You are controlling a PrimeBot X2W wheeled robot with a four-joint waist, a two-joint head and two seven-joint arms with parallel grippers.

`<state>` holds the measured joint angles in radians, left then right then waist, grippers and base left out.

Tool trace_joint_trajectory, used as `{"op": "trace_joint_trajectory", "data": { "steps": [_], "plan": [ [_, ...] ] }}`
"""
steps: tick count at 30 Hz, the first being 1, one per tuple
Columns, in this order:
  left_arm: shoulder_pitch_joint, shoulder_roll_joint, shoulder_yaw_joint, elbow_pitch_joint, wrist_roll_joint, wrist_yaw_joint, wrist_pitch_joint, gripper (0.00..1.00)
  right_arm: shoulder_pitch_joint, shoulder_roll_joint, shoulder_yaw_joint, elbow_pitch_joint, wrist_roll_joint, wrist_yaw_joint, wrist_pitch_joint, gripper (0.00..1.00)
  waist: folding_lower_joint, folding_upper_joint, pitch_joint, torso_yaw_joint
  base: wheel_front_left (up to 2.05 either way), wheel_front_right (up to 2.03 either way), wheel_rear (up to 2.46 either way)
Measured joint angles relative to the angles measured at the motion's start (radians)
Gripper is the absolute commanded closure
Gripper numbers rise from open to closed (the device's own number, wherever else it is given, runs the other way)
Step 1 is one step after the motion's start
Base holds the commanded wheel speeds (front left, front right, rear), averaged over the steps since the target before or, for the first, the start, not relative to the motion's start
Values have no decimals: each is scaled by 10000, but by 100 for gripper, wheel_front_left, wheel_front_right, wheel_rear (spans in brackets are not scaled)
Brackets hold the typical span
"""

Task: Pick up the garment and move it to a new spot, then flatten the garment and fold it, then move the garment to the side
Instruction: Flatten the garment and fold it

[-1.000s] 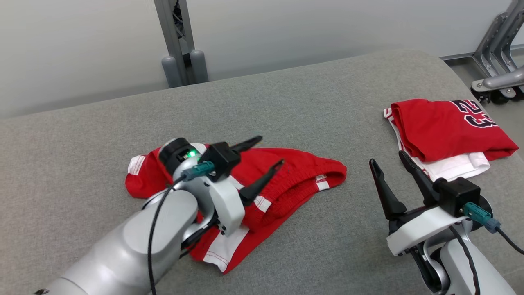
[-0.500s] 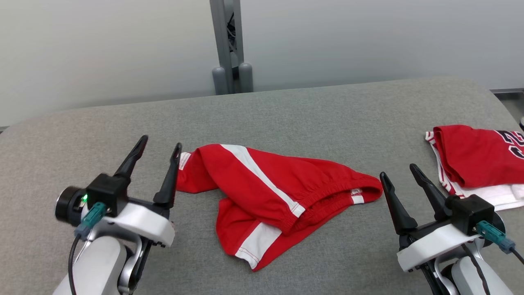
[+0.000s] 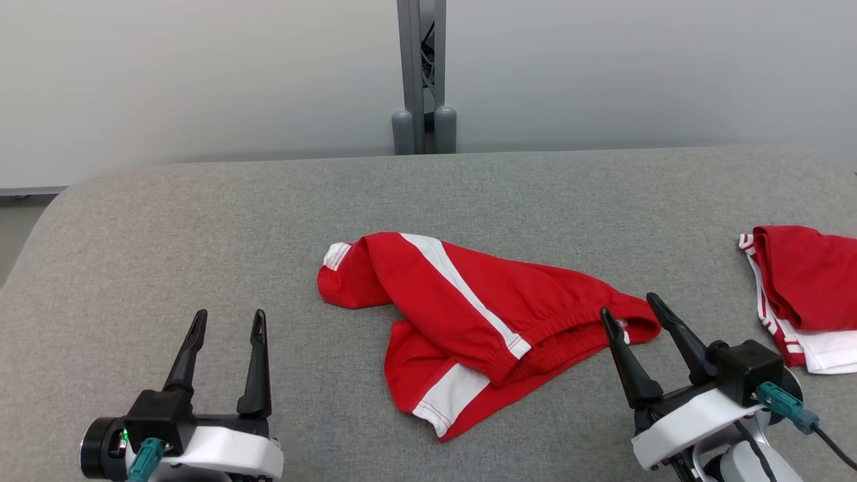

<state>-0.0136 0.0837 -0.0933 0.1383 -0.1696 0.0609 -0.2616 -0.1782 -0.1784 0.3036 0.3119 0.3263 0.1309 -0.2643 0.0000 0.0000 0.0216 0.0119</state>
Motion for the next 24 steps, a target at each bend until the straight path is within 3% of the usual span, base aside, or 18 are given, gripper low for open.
{"op": "trace_joint_trajectory", "data": {
  "steps": [1,3,16,24],
  "plan": [
    [-210,-314,648,73,500,-779,0,0,-99,-132,807,301,192,0,0,0,-1,0,127,161,0,0,0],
    [-265,-332,589,117,522,-872,0,0,-265,-151,1204,449,299,0,0,0,0,0,213,196,0,0,0],
    [-712,-347,-25,389,224,-947,0,0,-1868,-341,3047,2652,-178,0,0,0,0,0,1079,863,0,0,0],
    [-792,-347,-176,393,155,-865,0,0,-2324,-217,2964,3618,-291,0,0,0,0,0,1414,1278,0,0,0]
  ]
}}
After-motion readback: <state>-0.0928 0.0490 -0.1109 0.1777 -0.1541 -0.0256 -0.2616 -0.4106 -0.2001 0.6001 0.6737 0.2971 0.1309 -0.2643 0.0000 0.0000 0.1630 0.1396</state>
